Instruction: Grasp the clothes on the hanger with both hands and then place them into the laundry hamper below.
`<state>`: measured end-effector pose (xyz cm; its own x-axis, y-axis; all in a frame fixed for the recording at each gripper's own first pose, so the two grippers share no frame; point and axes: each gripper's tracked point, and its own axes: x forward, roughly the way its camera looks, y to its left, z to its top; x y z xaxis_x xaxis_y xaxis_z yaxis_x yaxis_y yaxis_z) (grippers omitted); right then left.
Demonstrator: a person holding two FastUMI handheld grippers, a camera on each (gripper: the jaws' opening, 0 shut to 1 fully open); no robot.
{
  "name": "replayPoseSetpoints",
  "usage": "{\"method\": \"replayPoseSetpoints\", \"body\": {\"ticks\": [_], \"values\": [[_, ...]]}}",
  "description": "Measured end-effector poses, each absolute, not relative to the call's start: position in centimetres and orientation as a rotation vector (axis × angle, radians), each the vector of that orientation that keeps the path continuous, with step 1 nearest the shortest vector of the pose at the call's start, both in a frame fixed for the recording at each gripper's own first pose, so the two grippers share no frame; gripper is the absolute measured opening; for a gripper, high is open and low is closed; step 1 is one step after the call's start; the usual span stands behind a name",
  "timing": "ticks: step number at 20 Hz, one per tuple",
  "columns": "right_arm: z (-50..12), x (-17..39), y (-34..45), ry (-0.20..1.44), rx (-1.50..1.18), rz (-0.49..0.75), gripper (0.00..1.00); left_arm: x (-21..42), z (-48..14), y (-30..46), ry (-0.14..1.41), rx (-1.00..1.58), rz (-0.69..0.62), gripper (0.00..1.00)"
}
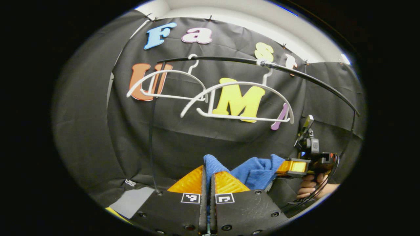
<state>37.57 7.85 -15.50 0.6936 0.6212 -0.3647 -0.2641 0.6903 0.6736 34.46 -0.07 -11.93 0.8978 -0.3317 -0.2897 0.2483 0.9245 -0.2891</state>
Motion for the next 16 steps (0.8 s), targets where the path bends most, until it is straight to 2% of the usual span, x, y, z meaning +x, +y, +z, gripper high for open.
{"method": "replayPoseSetpoints", "body": {"ticks": [6, 7, 8, 16], "values": [[-17.8, 36.7, 11.4, 0.693, 0.659, 0.61, 0.07, 33.9, -13.1, -1.6, 0.367, -0.257, -0.342, 0.03], [-19.7, 36.9, 11.2, 0.723, 0.656, 0.589, 0.07, 33.9, -14.3, -1.7, 0.39, -0.265, -0.345, 0.09], [-21.6, 37.3, 10.8, 0.764, 0.663, 0.555, 0.07, 33.9, -15.7, -1.8, 0.421, -0.272, -0.343, 0.03], [-34.3, 37.4, 9.8, 1.005, 0.586, 0.387, 0.07, 34.1, -27.4, -0.4, 0.647, -0.334, -0.272, 0.04]]}}
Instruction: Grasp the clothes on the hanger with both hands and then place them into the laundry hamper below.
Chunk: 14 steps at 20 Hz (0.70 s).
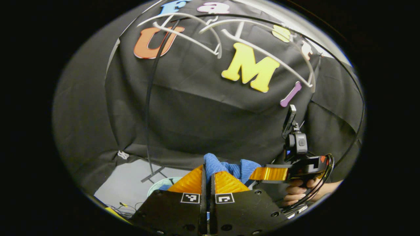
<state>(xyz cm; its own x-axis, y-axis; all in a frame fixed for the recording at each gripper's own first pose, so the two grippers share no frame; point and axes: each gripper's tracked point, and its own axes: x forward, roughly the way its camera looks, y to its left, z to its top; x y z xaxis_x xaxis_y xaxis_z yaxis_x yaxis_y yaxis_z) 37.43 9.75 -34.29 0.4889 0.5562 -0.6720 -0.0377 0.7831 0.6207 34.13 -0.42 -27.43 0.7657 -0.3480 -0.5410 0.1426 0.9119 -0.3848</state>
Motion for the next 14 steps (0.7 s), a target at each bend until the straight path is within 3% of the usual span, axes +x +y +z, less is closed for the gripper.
{"method": "replayPoseSetpoints", "body": {"ticks": [7, 9, 10, 11, 12, 14], "values": [[-43.3, 36.5, 8.1, 1.21, 0.357, 0.211, 0.07, 33.1, -36.8, 1.3, 0.87, -0.278, -0.179, 0.03], [-45.7, 35.7, 7.4, 1.281, 0.281, 0.18, 0.03, 32.6, -39.0, 1.2, 0.942, -0.273, -0.161, 0.04], [-46.8, 35.2, 7.3, 1.306, 0.259, 0.174, 0.12, 32.4, -40.3, 1.0, 0.984, -0.267, -0.152, 0.1], [-47.4, 34.5, 7.6, 1.332, 0.256, 0.171, 0.15, 32.0, -41.4, 1.0, 1.025, -0.257, -0.143, 0.1], [-47.7, 34.2, 7.8, 1.351, 0.261, 0.159, 0.21, 31.7, -42.2, 0.7, 1.07, -0.254, -0.143, 0.04], [-47.7, 33.5, 7.3, 1.364, 0.283, 0.123, 0.35, 30.3, -43.6, -0.1, 1.169, -0.266, -0.162, 0.07]]}}
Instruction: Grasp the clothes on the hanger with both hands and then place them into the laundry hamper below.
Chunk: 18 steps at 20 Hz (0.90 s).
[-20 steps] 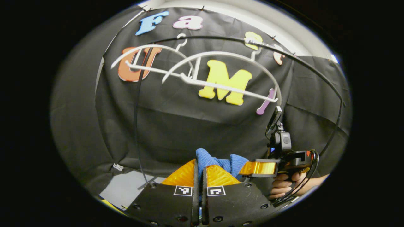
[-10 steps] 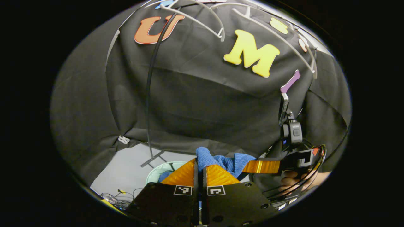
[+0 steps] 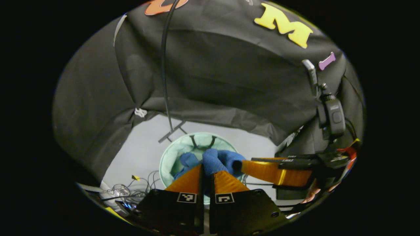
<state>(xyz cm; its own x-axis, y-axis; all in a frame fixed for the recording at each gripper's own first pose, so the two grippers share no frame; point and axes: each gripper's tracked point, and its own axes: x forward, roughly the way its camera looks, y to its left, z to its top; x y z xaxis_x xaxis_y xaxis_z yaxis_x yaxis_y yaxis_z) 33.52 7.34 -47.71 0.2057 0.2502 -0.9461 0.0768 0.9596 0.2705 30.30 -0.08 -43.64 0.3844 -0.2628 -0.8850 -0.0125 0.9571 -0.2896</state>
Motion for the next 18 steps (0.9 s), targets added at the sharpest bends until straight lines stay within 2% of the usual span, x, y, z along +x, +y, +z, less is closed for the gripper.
{"method": "replayPoseSetpoints", "body": {"ticks": [1, 2, 6, 7, 8, 9, 11, 13, 14, 16, 18], "values": [[-47.6, 33.4, 7.0, 1.363, 0.3, 0.102, 0.37, 29.3, -43.7, -0.4, 1.202, -0.289, -0.182, 0.1], [-47.7, 33.1, 6.5, 1.355, 0.324, 0.087, 0.51, 28.5, -43.8, -0.7, 1.228, -0.305, -0.197, 0.25], [-46.1, 30.5, 4.0, 1.303, 0.371, 0.012, 0.78, 26.6, -44.6, 0.1, 1.269, -0.28, -0.192, 0.84], [-45.5, 30.0, 3.1, 1.287, 0.371, -0.005, 0.82, 26.4, -44.5, 0.2, 1.274, -0.275, -0.187, 1.0], [-45.0, 29.5, 2.3, 1.266, 0.372, -0.025, 0.95, 26.1, -44.3, 0.4, 1.273, -0.272, -0.18, 1.0], [-44.5, 28.5, 1.6, 1.248, 0.368, -0.048, 0.98, 25.7, -44.2, 0.6, 1.27, -0.27, -0.169, 1.0], [-43.5, 26.5, 0.2, 1.207, 0.359, -0.089, 0.98, 24.7, -44.2, 1.1, 1.258, -0.263, -0.152, 0.97], [-41.9, 25.3, -1.1, 1.158, 0.353, -0.115, 0.97, 23.6, -43.8, 1.8, 1.225, -0.247, -0.131, 1.0], [-41.2, 24.6, -1.9, 1.132, 0.346, -0.124, 0.97, 23.0, -43.2, 1.9, 1.201, -0.238, -0.123, 0.97], [-39.5, 23.5, -2.7, 1.05, 0.339, -0.102, 0.97, 22.3, -41.5, 2.1, 1.112, -0.216, -0.109, 1.0], [-38.2, 21.6, -3.6, 0.989, 0.311, -0.093, 0.97, 21.2, -39.7, 1.8, 1.036, -0.211, -0.101, 0.97]]}}
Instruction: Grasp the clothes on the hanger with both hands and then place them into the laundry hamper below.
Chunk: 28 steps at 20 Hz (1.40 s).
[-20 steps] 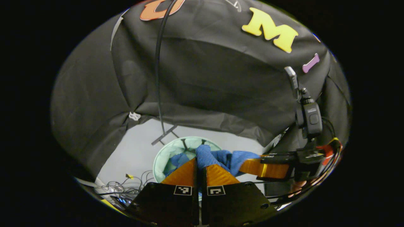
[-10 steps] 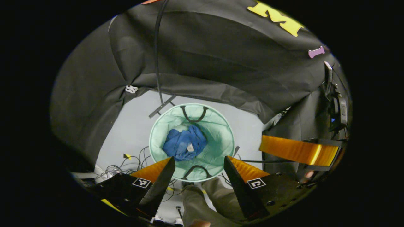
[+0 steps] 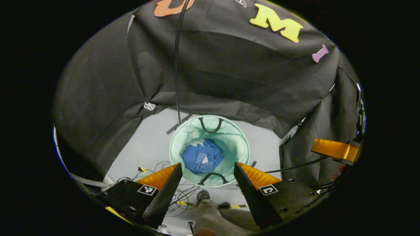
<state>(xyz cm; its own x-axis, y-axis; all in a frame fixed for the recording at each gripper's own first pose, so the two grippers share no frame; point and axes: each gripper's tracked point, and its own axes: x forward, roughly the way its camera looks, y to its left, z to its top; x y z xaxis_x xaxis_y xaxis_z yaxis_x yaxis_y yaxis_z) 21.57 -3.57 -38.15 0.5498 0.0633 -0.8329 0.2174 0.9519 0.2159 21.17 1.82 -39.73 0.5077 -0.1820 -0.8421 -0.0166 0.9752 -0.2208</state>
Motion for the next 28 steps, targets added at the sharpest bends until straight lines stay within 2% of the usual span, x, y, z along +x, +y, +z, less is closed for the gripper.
{"method": "replayPoseSetpoints", "body": {"ticks": [1, 2, 8, 13, 16, 17, 19, 20, 23, 25, 27, 28], "values": [[-37.4, 20.2, -4.1, 0.966, 0.302, -0.087, 0.97, 20.2, -39.0, 1.9, 1.008, -0.206, -0.089, 1.0], [-36.5, 19.2, -4.5, 0.942, 0.297, -0.078, 0.97, 19.2, -38.1, 2.1, 0.983, -0.202, -0.073, 0.97], [-29.7, 13.3, -7.0, 0.759, 0.269, -0.026, 0.97, 14.0, -30.7, 0.1, 0.811, -0.208, -0.021, 1.0], [-23.6, 8.5, -6.8, 0.584, 0.272, 0.064, 0.97, 8.4, -23.2, -2.4, 0.668, -0.226, -0.075, 0.97], [-19.8, 6.9, -5.7, 0.504, 0.229, 0.104, 0.97, 5.8, -18.8, -0.7, 0.534, -0.155, -0.047, 0.97], [-18.5, 6.6, -5.3, 0.478, 0.215, 0.114, 0.97, 5.4, -17.1, -0.4, 0.483, -0.127, -0.037, 1.0], [-16.1, 5.2, -3.7, 0.421, 0.194, 0.142, 0.97, 4.5, -14.0, 0.4, 0.381, -0.079, -0.017, 0.96], [-14.8, 4.7, -2.9, 0.388, 0.182, 0.154, 0.98, 4.2, -12.6, 0.7, 0.335, -0.06, -0.009, 1.0], [-12.1, 3.4, -0.9, 0.315, 0.129, 0.175, 0.97, 2.3, -9.3, 1.7, 0.236, -0.022, 0.016, 0.91], [-9.9, 2.8, 0.3, 0.265, 0.094, 0.191, 1.0, 1.6, -7.7, 2.1, 0.192, -0.012, 0.017, 1.0], [-7.6, 2.7, 1.9, 0.188, 0.06, 0.217, 0.98, 1.0, -5.9, 2.9, 0.117, 0.001, 0.004, 1.0], [-6.6, 2.9, 2.8, 0.127, 0.046, 0.241, 1.0, 0.9, -5.0, 3.2, 0.065, 0.008, -0.01, 1.0]]}}
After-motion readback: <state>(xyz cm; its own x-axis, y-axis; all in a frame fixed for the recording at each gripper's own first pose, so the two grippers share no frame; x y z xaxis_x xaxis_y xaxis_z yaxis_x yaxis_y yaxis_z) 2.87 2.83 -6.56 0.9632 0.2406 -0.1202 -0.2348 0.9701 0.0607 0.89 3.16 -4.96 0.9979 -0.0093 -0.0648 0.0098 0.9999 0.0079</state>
